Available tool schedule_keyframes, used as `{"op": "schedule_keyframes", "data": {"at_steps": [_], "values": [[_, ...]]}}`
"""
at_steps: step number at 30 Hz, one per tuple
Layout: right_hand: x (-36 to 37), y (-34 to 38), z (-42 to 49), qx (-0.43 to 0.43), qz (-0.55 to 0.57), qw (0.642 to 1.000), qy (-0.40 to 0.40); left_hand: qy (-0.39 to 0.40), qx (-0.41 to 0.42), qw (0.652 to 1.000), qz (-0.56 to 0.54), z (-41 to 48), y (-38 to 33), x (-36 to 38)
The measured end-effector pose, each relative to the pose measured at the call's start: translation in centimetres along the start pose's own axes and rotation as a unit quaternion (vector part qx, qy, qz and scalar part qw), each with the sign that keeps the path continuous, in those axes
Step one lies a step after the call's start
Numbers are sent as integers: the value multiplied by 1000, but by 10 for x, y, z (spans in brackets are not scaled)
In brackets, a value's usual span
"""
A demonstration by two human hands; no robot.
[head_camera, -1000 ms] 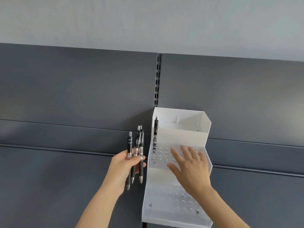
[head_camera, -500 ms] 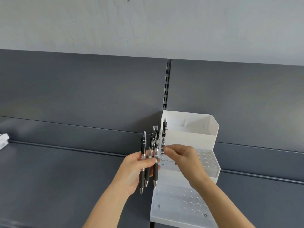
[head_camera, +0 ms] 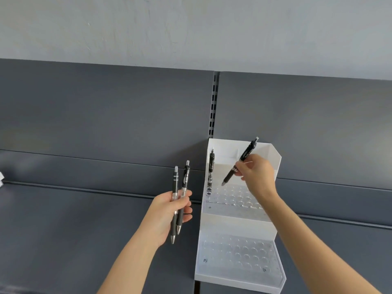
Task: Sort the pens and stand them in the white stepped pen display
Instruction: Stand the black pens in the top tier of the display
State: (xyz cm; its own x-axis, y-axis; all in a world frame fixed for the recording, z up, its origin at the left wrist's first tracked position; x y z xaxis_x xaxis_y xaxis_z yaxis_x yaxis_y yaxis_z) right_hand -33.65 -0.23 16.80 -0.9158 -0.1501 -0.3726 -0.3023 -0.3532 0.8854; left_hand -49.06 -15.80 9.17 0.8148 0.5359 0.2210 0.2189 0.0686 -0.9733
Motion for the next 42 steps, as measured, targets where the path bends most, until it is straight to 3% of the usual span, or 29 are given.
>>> {"op": "schedule_keyframes", "data": {"at_steps": [6, 11, 22, 25, 33, 38, 42], "values": [[26, 5, 12, -46, -89, 995, 20, 1, 8, 1000, 24, 5, 1, -1], [57, -5, 9, -53, -255, 962, 77, -6, 19, 1000, 9, 8, 1, -3], [58, -15, 6, -15, -291, 954, 65, -7, 24, 1000, -18, 14, 0, 2], [59, -19, 5, -11, -276, 960, 54, -8, 20, 999, -29, 16, 1, 4], [39, -14, -16, -33, -89, 995, 13, 14, 15, 999, -51, 9, -5, 11], [52, 9, -38, -22, 38, 992, 116, 31, 26, 998, -40, 6, -9, 21], [59, 13, -40, -17, 24, 989, 143, 35, 25, 999, -12, 5, -6, 29]]}}
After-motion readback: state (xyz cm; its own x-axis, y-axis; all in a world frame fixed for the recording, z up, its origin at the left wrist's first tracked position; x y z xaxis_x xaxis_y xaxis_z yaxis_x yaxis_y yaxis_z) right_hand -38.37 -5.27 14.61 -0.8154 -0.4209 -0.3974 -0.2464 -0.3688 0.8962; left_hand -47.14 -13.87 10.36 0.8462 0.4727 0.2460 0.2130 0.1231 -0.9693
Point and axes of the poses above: each hand's wrist, its own z-axis towards the middle knuckle, its own x-axis out of the palm, y = z × x, the point moved 7 cm from there along z, towards the middle knuckle, and after that the axes turned 3 degrees about x, right-handed, at the moved point
